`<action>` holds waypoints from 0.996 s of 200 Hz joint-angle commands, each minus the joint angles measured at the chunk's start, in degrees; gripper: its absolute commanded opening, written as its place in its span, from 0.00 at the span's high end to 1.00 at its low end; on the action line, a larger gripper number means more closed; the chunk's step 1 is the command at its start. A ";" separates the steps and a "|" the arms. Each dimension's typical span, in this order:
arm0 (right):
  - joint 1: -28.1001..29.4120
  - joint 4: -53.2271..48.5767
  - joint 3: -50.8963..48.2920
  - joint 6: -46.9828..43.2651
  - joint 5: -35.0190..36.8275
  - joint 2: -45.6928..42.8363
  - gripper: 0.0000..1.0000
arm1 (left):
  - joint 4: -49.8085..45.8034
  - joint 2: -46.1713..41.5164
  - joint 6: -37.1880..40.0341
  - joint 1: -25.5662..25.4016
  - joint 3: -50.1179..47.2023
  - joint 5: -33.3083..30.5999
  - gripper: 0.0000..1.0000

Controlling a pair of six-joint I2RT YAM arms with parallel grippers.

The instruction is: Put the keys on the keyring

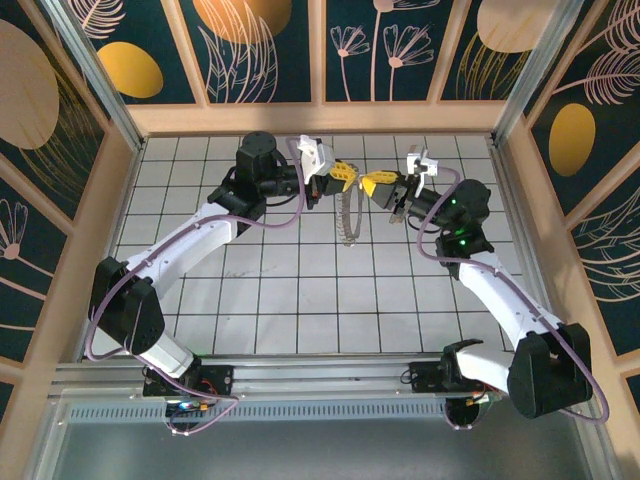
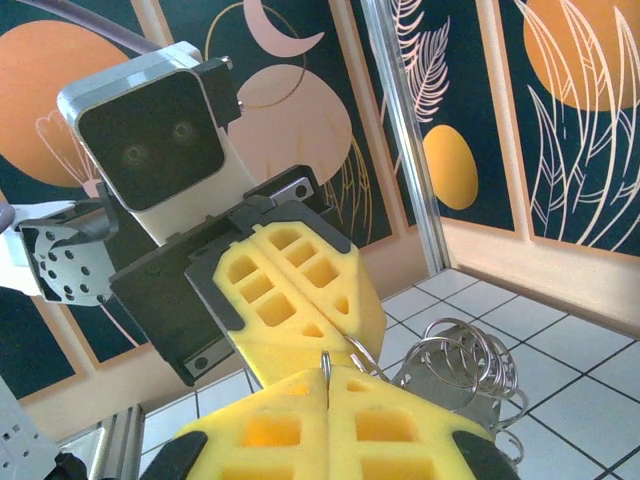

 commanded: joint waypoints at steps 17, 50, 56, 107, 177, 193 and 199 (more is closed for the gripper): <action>0.47 0.96 2.61 -1.55 -0.06 0.77 1.00 | 2.71 -2.17 0.16 -0.62 0.94 1.68 1.00; 0.50 1.21 2.71 -1.74 0.18 0.94 1.00 | 2.44 -2.24 0.33 -0.76 1.03 2.08 1.00; 0.49 1.06 2.84 -1.75 0.20 0.97 1.00 | 2.43 -2.20 0.38 -0.85 1.03 2.18 1.00; 0.44 0.30 2.67 -2.51 0.94 1.43 1.00 | 2.37 -2.60 0.51 -1.01 1.03 2.29 1.00; -1.50 0.80 1.22 -1.97 1.23 1.41 1.00 | 2.88 -3.48 0.72 -0.99 0.37 2.41 1.00; -1.73 0.61 0.90 -2.01 1.17 1.42 1.00 | 2.98 -3.74 0.79 -1.07 0.24 2.41 1.00; -1.94 0.71 0.78 -1.89 1.17 1.30 1.00 | 2.99 -3.78 0.88 -1.01 0.16 2.45 1.00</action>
